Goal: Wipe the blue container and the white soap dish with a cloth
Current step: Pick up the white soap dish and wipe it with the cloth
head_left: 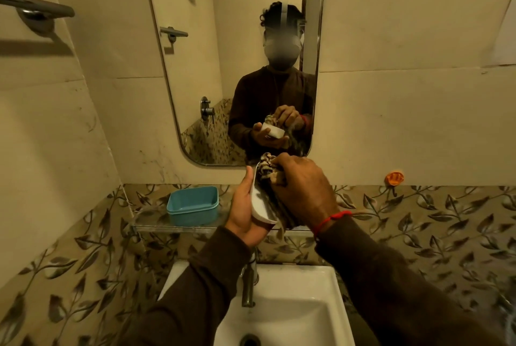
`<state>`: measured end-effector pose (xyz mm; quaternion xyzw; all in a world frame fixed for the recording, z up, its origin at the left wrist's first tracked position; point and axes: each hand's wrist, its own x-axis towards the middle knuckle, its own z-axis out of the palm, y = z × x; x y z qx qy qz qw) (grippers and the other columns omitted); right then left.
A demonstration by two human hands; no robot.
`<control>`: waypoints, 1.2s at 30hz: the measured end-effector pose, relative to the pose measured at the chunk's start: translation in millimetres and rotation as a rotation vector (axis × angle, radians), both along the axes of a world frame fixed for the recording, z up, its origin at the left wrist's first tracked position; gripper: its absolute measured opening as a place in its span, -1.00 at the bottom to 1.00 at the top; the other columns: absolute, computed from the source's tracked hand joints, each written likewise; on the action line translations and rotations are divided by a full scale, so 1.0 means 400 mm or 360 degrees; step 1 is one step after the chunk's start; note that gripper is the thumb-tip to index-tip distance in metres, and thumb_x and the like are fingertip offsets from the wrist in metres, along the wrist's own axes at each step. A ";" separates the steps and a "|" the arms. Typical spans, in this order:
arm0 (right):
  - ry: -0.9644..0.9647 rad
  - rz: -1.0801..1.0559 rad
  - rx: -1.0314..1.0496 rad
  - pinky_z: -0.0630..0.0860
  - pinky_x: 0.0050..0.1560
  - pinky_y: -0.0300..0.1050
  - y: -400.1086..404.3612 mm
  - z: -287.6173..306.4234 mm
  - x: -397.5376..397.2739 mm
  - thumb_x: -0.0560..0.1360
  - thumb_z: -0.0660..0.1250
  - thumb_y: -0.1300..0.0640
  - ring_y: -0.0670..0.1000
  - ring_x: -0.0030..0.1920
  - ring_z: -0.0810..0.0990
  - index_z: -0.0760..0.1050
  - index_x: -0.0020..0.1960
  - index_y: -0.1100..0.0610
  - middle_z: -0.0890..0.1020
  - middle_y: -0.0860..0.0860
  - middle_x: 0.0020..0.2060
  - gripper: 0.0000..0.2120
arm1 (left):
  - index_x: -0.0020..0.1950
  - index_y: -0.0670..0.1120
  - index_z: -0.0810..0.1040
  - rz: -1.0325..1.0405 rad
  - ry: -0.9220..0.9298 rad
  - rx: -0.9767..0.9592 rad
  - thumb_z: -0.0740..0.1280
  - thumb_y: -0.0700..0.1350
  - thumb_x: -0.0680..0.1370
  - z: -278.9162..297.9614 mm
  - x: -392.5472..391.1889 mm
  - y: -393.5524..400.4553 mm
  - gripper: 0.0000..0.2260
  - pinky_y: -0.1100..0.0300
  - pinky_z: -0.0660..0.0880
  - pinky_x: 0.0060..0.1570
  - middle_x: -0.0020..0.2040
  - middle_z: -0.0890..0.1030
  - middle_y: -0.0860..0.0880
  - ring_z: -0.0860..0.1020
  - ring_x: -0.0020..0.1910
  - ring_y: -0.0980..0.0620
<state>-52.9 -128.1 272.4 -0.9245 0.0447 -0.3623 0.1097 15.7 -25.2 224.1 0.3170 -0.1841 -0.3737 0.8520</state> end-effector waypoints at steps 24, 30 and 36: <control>0.0728 0.0454 -0.0013 0.39 0.14 -0.02 -0.050 0.082 -0.056 0.55 0.29 0.10 -0.01 0.12 0.31 0.40 0.31 -0.16 0.36 -0.13 -0.02 -0.63 | 0.48 -0.02 0.46 0.0101 0.0104 0.0107 0.10 0.29 0.63 -0.047 0.098 0.056 -0.44 -0.16 0.53 0.15 0.27 0.60 -0.25 0.62 0.13 -0.23; 0.0190 0.0396 0.0345 0.54 0.14 0.10 -0.058 0.078 -0.014 0.50 0.40 0.02 0.04 0.13 0.52 0.45 0.30 -0.07 0.60 -0.03 0.13 -0.62 | 0.33 -0.09 0.58 -0.0081 0.0171 0.0129 0.05 0.40 0.57 -0.034 0.069 0.056 -0.32 -0.11 0.57 0.13 0.17 0.67 -0.26 0.67 0.07 -0.25; 0.0596 0.0347 -0.0047 0.45 0.20 -0.12 -0.055 0.025 0.035 0.45 0.45 0.00 0.04 0.25 0.44 0.35 0.42 -0.02 0.40 0.00 0.32 -0.42 | 0.47 -0.14 0.45 -0.0208 -0.0002 0.0484 -0.01 0.55 0.47 0.009 0.028 0.030 -0.08 -0.15 0.50 0.28 0.36 0.54 -0.31 0.53 0.33 -0.29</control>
